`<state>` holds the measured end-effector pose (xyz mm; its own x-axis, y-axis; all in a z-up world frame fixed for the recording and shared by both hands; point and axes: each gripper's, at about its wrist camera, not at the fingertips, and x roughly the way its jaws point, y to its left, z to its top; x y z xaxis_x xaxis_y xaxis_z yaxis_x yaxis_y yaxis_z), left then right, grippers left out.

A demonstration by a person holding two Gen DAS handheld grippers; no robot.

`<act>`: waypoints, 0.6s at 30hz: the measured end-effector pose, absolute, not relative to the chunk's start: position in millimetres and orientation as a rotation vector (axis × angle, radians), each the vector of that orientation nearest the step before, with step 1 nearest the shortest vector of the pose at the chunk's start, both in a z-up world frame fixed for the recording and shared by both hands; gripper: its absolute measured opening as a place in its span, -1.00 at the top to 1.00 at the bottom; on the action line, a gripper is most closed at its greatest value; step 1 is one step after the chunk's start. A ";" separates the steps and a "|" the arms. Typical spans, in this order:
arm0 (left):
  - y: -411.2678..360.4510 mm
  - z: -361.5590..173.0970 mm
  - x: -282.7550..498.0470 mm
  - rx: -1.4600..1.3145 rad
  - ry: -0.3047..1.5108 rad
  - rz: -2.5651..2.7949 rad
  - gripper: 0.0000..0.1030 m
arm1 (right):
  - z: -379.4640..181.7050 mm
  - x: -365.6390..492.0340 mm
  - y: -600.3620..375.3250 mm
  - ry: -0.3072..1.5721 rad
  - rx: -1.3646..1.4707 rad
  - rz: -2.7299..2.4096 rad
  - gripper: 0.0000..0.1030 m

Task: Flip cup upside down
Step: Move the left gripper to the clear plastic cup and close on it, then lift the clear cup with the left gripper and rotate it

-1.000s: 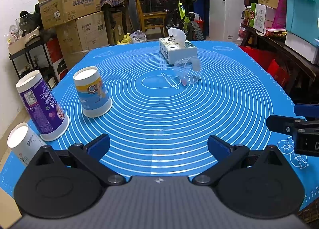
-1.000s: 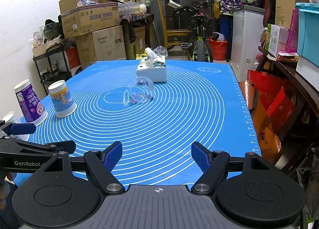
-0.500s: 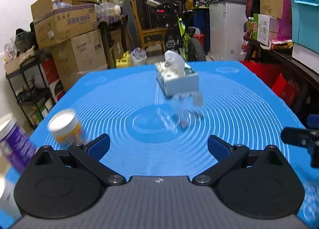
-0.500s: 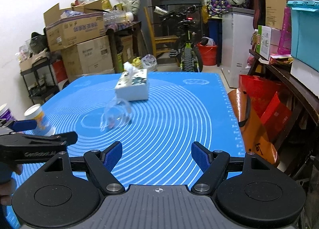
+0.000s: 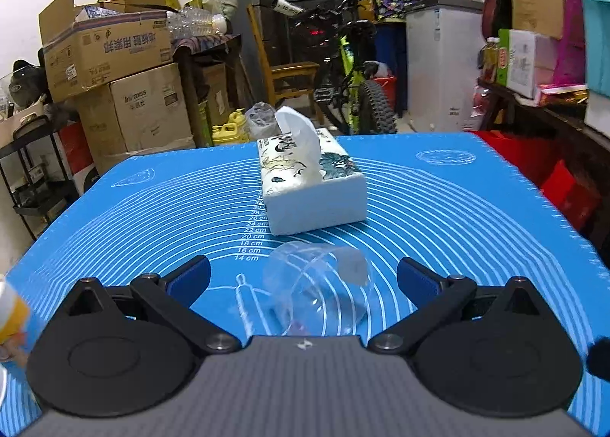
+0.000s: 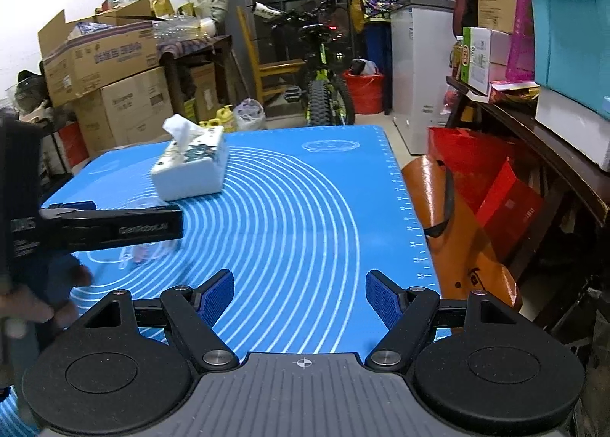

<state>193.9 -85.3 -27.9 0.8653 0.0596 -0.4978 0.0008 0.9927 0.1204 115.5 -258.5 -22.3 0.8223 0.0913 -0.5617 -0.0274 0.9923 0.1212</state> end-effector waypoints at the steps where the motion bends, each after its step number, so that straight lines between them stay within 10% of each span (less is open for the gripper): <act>1: -86.3 -30.8 197.9 0.117 0.528 0.042 -0.99 | -24.0 117.7 -259.4 0.602 0.111 0.061 -0.55; 6: -88.8 -45.0 215.9 0.128 0.585 0.064 -0.97 | -31.1 125.1 -260.6 0.608 0.110 0.067 -0.55; 9: -83.0 -43.5 212.3 0.101 0.578 0.033 -0.41 | -35.0 127.6 -258.3 0.614 0.114 0.075 -0.55; 18: -73.9 -30.3 181.4 0.093 0.599 -0.028 -0.39 | -30.0 120.0 -250.2 0.605 0.122 0.098 -0.55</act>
<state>181.4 -73.9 -30.3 0.8256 0.0009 -0.5642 0.0528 0.9955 0.0789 120.0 -250.2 -30.0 0.8185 0.1273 -0.5603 -0.0558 0.9881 0.1430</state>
